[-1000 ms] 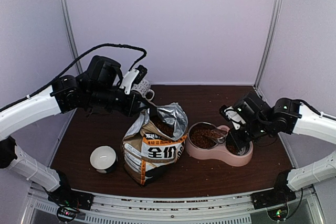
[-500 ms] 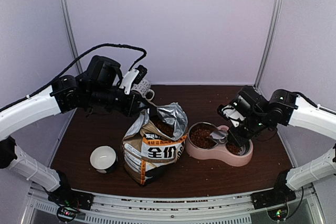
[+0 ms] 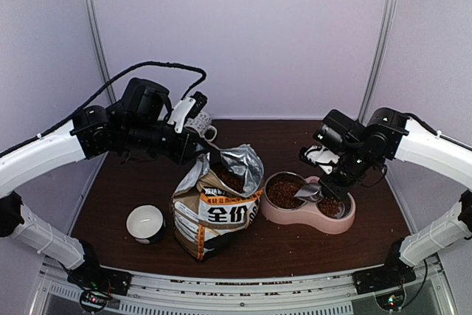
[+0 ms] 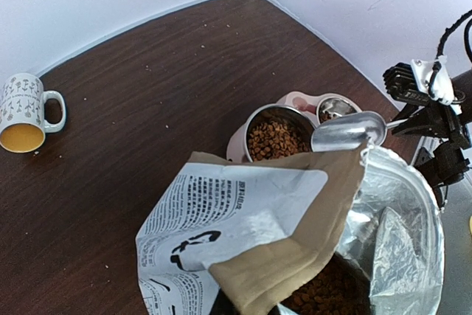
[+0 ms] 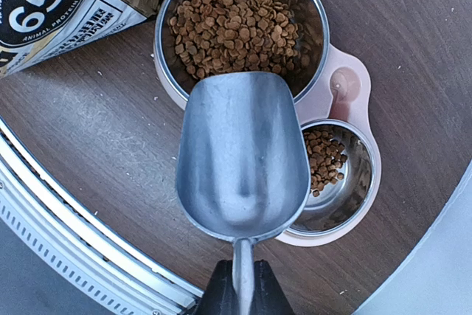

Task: Serve the pet food
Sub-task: Place the pet food in the pet food bowl.

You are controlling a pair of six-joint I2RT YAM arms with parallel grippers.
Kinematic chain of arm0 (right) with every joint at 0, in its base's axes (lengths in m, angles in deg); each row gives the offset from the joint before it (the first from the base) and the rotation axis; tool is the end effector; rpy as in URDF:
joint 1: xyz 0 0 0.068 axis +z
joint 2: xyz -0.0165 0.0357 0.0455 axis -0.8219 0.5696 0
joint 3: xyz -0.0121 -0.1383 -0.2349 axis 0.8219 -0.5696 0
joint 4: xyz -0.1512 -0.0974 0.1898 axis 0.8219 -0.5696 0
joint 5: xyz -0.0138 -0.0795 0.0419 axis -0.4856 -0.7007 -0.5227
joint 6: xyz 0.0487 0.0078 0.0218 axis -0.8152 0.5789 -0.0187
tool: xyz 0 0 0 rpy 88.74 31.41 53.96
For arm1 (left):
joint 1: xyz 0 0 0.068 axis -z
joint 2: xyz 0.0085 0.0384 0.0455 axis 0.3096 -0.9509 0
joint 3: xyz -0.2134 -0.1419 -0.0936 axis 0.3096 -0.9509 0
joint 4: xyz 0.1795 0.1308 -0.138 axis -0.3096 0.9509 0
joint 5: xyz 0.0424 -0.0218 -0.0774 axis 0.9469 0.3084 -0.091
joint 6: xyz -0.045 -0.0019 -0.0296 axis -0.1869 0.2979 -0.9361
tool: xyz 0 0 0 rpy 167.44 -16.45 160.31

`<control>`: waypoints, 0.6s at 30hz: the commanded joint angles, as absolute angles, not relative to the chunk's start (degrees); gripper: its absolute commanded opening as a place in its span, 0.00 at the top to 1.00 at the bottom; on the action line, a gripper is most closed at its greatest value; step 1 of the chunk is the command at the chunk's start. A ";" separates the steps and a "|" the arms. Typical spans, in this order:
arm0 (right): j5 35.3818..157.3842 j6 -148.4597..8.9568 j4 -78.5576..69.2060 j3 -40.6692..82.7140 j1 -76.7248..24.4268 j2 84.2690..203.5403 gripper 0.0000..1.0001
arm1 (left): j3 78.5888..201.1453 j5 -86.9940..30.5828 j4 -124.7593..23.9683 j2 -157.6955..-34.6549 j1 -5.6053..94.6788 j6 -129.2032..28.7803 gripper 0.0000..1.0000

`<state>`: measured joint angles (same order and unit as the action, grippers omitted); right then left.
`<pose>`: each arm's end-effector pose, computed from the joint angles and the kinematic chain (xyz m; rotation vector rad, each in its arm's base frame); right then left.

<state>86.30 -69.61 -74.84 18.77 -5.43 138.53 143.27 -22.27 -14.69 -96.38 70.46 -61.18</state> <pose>0.1520 0.1777 0.3146 -1.0430 2.6607 0.1476 0.1761 -0.2312 0.3684 0.6084 2.1848 -0.7760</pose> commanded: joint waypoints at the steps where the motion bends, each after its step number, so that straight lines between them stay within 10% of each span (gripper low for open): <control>1: 83.84 -67.31 -78.90 22.38 -5.68 139.89 1.00 | 145.50 -21.16 -27.75 -92.22 69.10 -59.50 1.00; 18: 82.50 -62.93 -74.75 23.05 -4.97 135.99 1.00 | 145.96 -20.96 -27.03 -91.53 69.01 -58.93 1.00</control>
